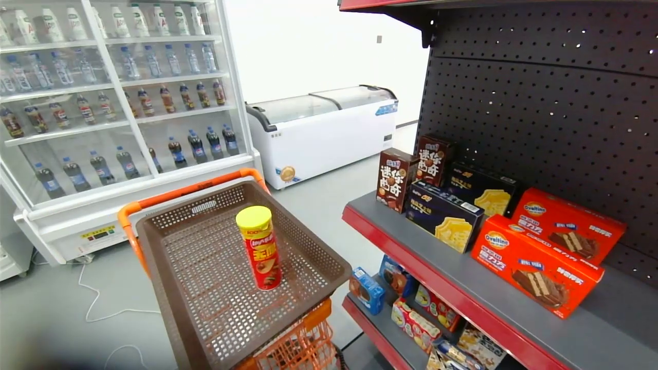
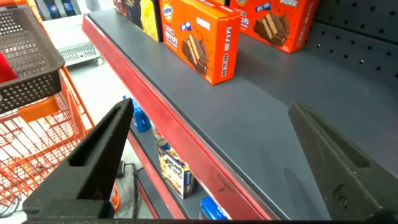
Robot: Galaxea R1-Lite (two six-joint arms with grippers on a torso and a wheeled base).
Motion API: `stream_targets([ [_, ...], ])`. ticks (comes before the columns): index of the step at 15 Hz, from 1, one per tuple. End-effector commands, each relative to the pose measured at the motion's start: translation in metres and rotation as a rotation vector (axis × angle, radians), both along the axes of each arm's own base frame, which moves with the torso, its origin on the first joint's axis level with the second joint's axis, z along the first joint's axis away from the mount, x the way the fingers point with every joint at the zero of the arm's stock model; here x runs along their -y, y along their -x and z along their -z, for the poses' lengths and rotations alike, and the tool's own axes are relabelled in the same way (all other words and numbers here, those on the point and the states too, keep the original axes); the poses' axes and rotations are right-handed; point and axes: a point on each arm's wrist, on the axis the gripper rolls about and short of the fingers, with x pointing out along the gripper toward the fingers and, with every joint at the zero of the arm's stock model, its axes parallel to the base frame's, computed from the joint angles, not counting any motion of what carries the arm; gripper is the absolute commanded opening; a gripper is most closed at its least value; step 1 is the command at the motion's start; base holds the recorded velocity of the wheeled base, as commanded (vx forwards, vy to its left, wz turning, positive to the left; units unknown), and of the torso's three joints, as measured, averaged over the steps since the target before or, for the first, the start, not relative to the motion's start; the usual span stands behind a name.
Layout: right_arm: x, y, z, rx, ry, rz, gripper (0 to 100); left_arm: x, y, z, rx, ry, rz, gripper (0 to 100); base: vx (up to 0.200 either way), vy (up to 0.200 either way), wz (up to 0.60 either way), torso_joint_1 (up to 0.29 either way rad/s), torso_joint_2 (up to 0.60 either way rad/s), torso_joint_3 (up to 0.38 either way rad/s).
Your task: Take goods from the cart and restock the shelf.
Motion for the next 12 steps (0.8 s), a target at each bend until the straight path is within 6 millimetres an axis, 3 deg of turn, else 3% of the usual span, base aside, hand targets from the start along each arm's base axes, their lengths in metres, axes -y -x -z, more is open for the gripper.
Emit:
stream_targets([
  [1,0.0,0.0,0.0,0.001,0.0,-0.001,100,0.0,-0.033,-0.048,-0.245,-0.074,0.015,100,0.0,0.0,0.0,0.0,0.0,0.0],
  [2,0.0,0.0,0.0,0.001,0.0,-0.001,100,0.0,-0.059,-0.053,-0.352,-0.103,-0.007,100,0.0,0.0,0.0,0.0,0.0,0.0],
  [5,0.0,0.0,0.0,0.001,0.0,-0.001,100,-0.001,-0.098,-0.059,-0.489,-0.092,-0.019,100,0.0,0.0,0.0,0.0,0.0,0.0],
  [7,0.0,0.0,0.0,0.001,0.0,-0.001,100,-0.001,-0.121,-0.051,-0.574,-0.05,0.032,100,0.0,0.0,0.0,0.0,0.0,0.0],
  [10,0.0,0.0,0.0,0.001,0.0,-0.001,100,-0.001,-0.167,-0.032,-0.597,0.047,0.142,100,0.0,0.0,0.0,0.0,0.0,0.0],
  [12,0.0,0.0,0.0,0.001,0.0,-0.001,100,-0.006,-0.214,0.01,-0.541,0.085,0.28,100,0.0,0.0,0.0,0.0,0.0,0.0],
])
